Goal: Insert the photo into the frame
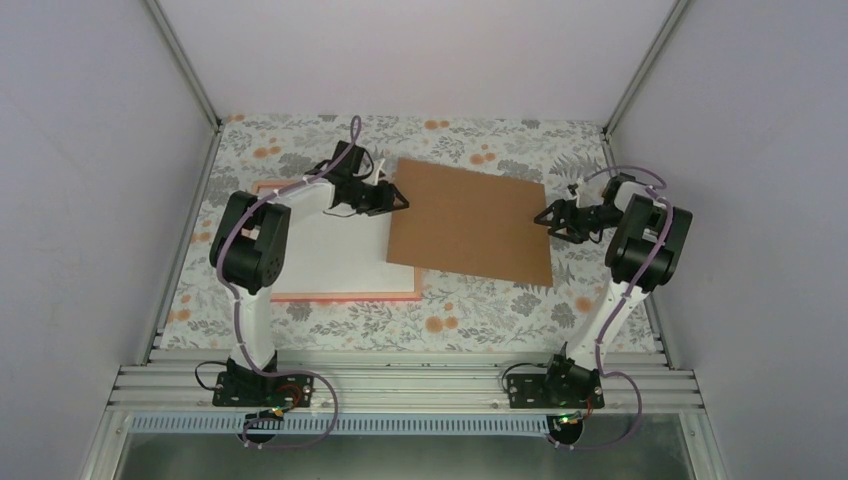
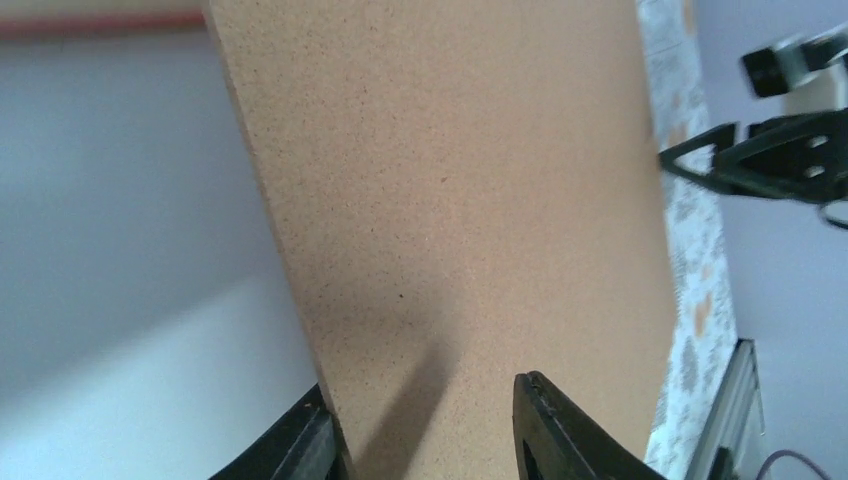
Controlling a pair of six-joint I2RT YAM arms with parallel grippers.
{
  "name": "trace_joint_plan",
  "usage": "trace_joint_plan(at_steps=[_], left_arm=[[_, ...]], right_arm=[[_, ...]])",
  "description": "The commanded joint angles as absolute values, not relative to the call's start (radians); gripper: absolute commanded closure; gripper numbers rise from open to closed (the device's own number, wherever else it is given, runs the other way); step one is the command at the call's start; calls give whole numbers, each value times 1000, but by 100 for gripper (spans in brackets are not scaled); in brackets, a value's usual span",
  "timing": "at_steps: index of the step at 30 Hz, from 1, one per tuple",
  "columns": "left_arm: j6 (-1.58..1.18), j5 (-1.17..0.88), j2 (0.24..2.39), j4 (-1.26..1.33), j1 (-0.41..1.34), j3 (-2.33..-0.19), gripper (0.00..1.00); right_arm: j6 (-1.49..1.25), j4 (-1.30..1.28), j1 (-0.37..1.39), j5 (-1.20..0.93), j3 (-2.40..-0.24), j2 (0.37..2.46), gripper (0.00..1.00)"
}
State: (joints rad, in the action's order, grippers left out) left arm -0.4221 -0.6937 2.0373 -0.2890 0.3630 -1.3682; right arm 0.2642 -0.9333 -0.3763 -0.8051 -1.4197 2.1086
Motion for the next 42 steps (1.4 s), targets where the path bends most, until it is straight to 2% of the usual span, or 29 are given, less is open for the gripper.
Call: trace_joint_plan(at_steps=[1, 7, 11, 16, 19, 25, 30, 35, 38, 42], left_arm=[[-426, -808, 1931, -198, 434, -1460, 62], [-475, -802, 1928, -185, 487, -1555, 63], [-435, -736, 1938, -246, 494, -1606, 76], [-487, -749, 1965, -247, 494, -1580, 81], [-493, -739, 1976, -247, 488, -1587, 97], [-489, -759, 1974, -246, 390, -1712, 98], [-650, -920, 1947, -143, 308, -1669, 98], [-820, -1045, 1926, -4, 262, -1583, 98], [-894, -1056, 1912, 34, 243, -1559, 98], [-1085, -1078, 1894, 161, 218, -1460, 98]], right_arm=[[261, -930, -367, -713, -1395, 2179, 24], [282, -949, -368, -768, -1427, 2150, 24], [302, -953, -370, -796, -1466, 2106, 22], [308, -940, -371, -816, -1502, 2056, 20], [309, -940, -371, -824, -1520, 2028, 18], [330, -785, -380, -742, -1517, 1811, 0], [378, -561, -374, -701, -1443, 1561, 0], [485, -513, -361, -866, -1381, 1429, 0], [510, -504, -212, -749, -1341, 1368, 0], [564, -293, 57, -454, -1051, 1188, 0]])
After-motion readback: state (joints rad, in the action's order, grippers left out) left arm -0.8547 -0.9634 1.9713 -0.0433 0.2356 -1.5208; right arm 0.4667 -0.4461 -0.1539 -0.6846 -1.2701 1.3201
